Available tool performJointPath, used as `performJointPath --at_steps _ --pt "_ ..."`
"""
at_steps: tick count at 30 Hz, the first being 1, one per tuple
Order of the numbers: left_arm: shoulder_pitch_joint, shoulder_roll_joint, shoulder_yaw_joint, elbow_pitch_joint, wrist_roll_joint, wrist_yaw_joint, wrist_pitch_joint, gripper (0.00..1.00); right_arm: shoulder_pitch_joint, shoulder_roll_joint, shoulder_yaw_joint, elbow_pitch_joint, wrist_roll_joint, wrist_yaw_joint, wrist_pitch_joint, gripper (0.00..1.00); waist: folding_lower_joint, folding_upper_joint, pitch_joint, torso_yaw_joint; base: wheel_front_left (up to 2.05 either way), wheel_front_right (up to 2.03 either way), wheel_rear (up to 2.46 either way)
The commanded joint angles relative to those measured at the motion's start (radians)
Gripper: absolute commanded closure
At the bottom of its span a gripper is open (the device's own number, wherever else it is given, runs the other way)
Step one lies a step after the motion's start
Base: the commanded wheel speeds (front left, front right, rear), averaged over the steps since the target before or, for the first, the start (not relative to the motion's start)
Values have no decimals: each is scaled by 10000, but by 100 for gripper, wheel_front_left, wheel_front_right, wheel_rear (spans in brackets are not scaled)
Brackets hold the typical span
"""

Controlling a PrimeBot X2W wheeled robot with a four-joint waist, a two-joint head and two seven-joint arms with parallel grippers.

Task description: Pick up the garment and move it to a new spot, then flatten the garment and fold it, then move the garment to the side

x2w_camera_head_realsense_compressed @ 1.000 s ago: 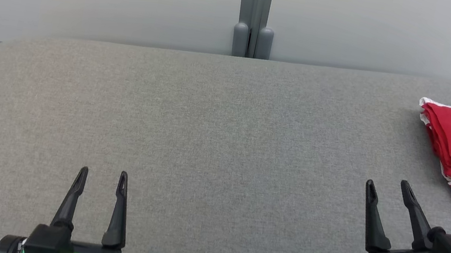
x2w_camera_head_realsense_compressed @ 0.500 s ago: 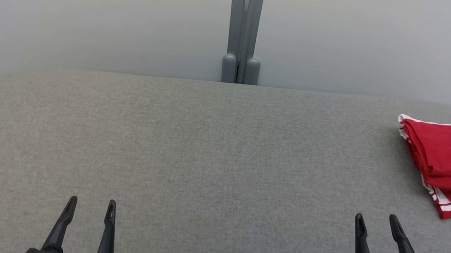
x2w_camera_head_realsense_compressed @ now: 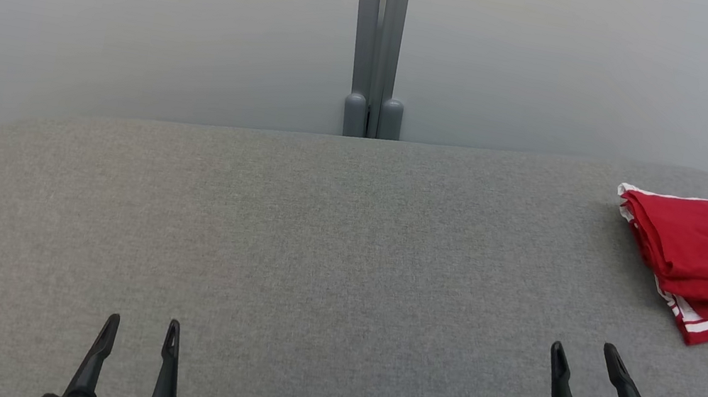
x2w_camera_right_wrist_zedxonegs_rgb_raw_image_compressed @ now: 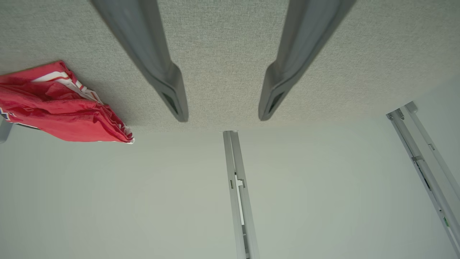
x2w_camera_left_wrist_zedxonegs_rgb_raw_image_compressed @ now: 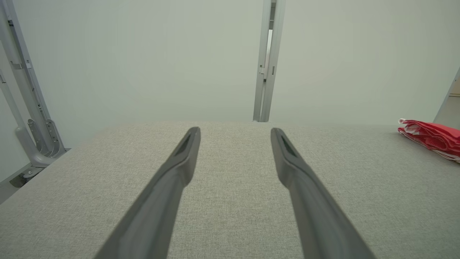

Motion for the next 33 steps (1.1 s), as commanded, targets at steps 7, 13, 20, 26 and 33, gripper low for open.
performJointPath --at_steps 7,13,20,26,33 --pt "34 -4 28 102 -222 -13 9 100 116 52 6 184 245 2 44 100 1 0 14 10 0 0 0" --pt "-225 91 167 171 -1540 -64 246 100 -97 67 -124 283 1444 1 327 100 1 0 71 11 0 0 0" --pt "-567 185 290 406 -2924 -213 506 100 -356 78 -256 429 2719 0 623 100 1 0 134 14 0 0 0" --pt "-826 249 385 589 -4006 -332 706 100 -547 92 -357 531 3718 0 851 100 1 0 188 17 0 0 0" --pt "-1102 313 494 776 -5190 -468 933 100 -754 108 -469 640 4814 -1 1108 100 1 0 252 19 0 0 0"
